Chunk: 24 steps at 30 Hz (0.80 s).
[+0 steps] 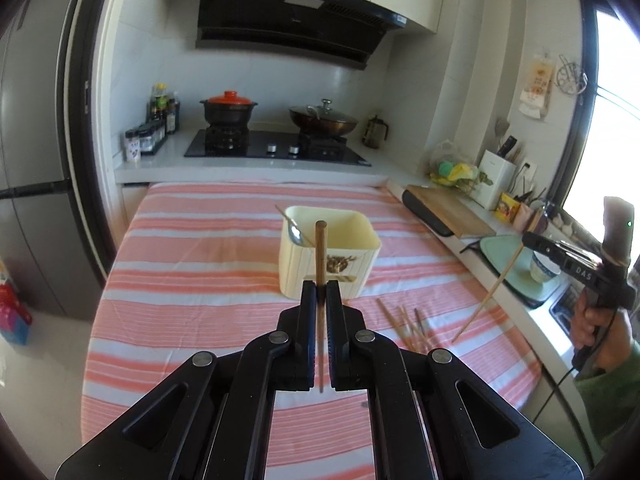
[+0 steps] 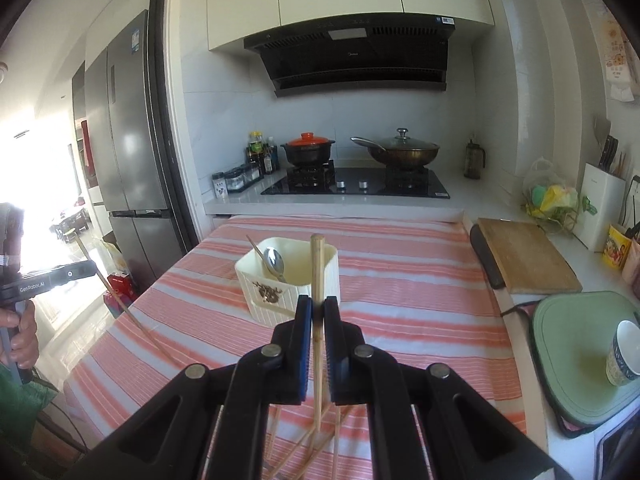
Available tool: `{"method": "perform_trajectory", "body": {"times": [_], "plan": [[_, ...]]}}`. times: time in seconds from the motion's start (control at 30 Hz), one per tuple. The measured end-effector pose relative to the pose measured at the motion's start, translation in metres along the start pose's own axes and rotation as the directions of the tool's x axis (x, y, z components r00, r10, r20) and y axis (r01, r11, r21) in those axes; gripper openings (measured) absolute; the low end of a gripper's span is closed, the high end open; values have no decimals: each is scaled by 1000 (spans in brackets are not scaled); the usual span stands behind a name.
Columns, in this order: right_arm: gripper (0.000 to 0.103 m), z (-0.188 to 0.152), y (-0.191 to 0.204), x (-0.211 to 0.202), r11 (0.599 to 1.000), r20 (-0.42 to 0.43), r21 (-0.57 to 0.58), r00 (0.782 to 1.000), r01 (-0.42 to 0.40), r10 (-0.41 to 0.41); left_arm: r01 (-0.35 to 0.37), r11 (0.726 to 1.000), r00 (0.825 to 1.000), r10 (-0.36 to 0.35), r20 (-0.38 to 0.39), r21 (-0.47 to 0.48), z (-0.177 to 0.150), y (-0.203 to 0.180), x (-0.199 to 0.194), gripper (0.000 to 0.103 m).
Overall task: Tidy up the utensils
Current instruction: 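Carry a chopstick upright into the cream caddy with the left gripper while the right gripper carries another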
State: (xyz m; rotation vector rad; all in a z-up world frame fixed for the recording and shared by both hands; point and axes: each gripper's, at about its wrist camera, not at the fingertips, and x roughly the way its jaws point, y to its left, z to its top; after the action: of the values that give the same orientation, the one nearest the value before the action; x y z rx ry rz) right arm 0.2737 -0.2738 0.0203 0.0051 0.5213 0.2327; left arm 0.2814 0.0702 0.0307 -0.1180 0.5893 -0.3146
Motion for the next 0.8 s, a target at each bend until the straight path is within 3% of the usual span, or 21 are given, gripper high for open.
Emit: {"method": "perform_trajectory", "body": {"times": [0.37,0.6,0.8], "plan": [[7,31,10,22,999,5,-22,1000,-31,31,14,1000,999,-14,35,9,32,2,-2,3],[7,70,11,48,999,38,-26,998,-39,40,10,1000,992,-9,127,-6,87,4,12,3],[7,118,15,83,999,111,-20,992,-51,53,-34,999,975,37,220,-17,135,5,55,3]]}}
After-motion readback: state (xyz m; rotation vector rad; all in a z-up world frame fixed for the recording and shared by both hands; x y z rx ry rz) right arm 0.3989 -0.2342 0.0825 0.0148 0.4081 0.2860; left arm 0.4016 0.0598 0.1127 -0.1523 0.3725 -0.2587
